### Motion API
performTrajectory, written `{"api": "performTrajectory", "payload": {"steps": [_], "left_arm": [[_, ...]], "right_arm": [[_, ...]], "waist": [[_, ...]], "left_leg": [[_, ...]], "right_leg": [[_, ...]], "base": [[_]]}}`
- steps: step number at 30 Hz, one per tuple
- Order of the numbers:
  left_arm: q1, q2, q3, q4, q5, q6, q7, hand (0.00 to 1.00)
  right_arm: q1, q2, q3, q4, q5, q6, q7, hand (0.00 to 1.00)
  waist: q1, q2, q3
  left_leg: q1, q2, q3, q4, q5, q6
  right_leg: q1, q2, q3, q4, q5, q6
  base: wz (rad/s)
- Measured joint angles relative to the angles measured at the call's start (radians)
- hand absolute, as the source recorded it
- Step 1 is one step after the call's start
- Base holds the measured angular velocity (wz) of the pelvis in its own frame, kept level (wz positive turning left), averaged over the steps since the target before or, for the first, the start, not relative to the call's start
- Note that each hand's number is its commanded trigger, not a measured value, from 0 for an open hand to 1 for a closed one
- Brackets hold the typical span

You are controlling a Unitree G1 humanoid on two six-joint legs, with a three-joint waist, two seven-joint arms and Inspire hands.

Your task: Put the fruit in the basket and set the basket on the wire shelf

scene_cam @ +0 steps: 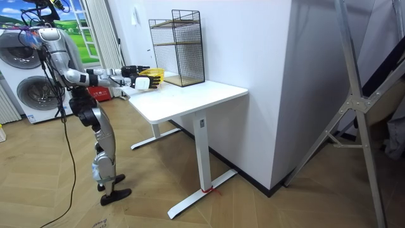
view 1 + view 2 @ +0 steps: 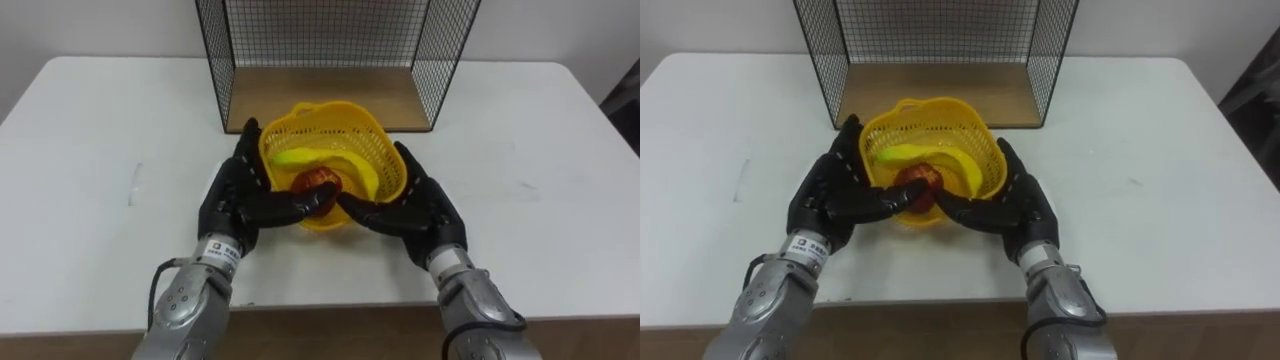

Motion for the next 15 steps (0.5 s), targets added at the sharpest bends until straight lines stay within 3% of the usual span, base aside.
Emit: {"api": "performTrajectory", "payload": {"steps": [11, 15], "left_arm": [[-0.010, -0.007, 0.007, -0.072, -0.006, -0.003, 0.020, 0.00], [-0.020, -0.008, 0.008, -0.110, -0.032, -0.023, 0.022, 0.00]], "right_arm": [[-0.001, 0.009, 0.000, -0.028, 0.024, -0.001, -0.001, 0.00], [-0.001, 0.011, 0.000, -0.075, 0.047, -0.030, -0.010, 0.00]], "waist": [[-0.002, 0.000, -0.0001], [-0.001, 0.000, 0.0000]], "left_leg": [[-0.002, 0.001, 0.005, 0.000, 0.000, 0.000], [0.000, 0.002, 0.004, 0.000, 0.000, 0.000]], "right_leg": [[-0.012, 0.000, 0.003, 0.013, 0.000, 0.000], [-0.009, 0.000, 0.000, 0.013, 0.000, 0.000]], "base": [[0.00], [0.00]]}}
